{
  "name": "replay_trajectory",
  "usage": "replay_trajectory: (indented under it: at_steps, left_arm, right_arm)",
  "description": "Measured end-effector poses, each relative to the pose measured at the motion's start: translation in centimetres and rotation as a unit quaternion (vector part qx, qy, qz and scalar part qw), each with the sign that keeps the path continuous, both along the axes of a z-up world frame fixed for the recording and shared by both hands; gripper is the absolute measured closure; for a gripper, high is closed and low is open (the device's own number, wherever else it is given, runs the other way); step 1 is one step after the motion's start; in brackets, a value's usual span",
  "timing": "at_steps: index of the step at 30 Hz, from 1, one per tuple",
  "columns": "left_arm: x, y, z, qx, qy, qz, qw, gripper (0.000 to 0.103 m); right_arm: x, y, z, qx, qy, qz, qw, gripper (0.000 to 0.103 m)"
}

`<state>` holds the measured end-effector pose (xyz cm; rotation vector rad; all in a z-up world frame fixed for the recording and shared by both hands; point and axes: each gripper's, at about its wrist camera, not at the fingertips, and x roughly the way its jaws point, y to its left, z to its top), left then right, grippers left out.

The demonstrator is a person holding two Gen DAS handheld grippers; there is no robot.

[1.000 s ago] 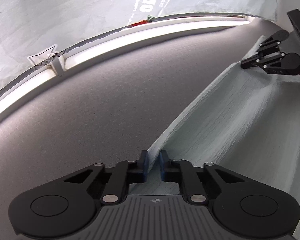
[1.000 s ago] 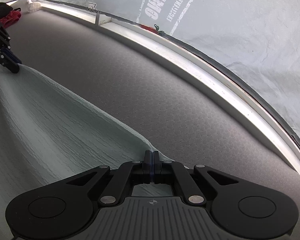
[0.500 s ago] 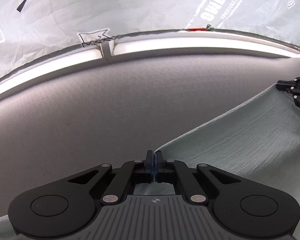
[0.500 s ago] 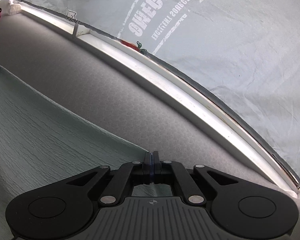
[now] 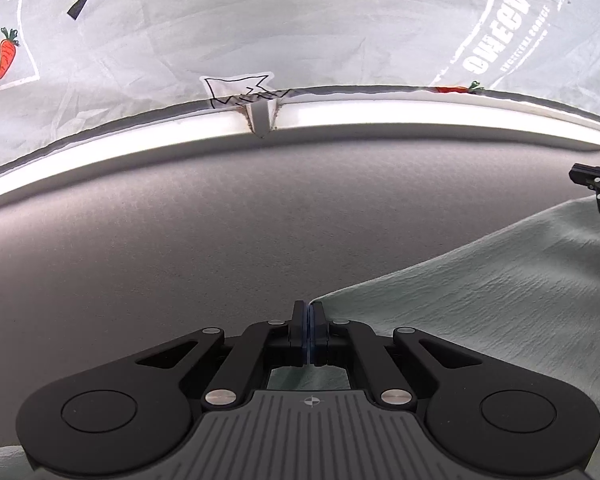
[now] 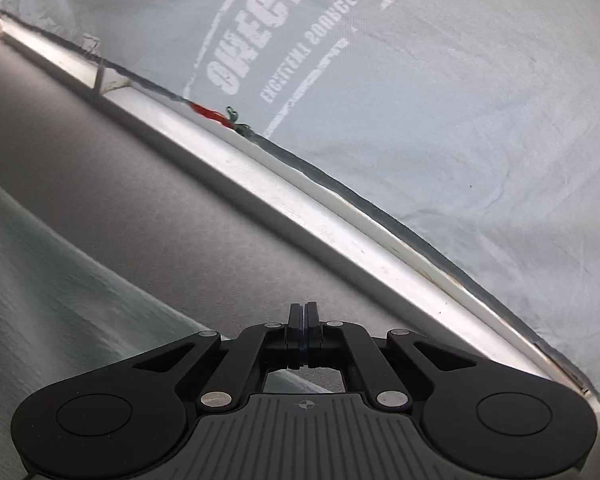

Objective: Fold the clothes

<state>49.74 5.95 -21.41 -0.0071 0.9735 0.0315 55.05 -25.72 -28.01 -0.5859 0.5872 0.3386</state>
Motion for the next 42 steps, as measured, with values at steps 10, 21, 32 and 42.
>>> replay_trajectory:
  at_steps: [10,21,32,42]
  left_arm:
    - [-1.7,4.9,2.4,-0.094,-0.005,0.064,0.9936,0.067]
    - [-12.0,-3.1,3.3,-0.179,0.061,-0.022,0.9817,0.055]
    - [-15.6,-15.2,2.1,-0.187,0.109,-0.115,0.9695,0.050]
    - [-15.1,-13.6,1.0,-0.231,0.131,-0.085,0.9603,0.046]
  right_arm:
    - [-4.4,-13.1,5.4,0.081,0.009,-0.218,0.973,0.041]
    - [-20.1,-32.6,4.3,0.228,0.094,-0.524,0.815,0.037]
    - [-18.2,-34.7,1.8,0.322,0.142,-0.493,0.796,0.097]
    - [-18.7,-35.4,2.4,0.247,0.107,-0.516,0.813,0.068]
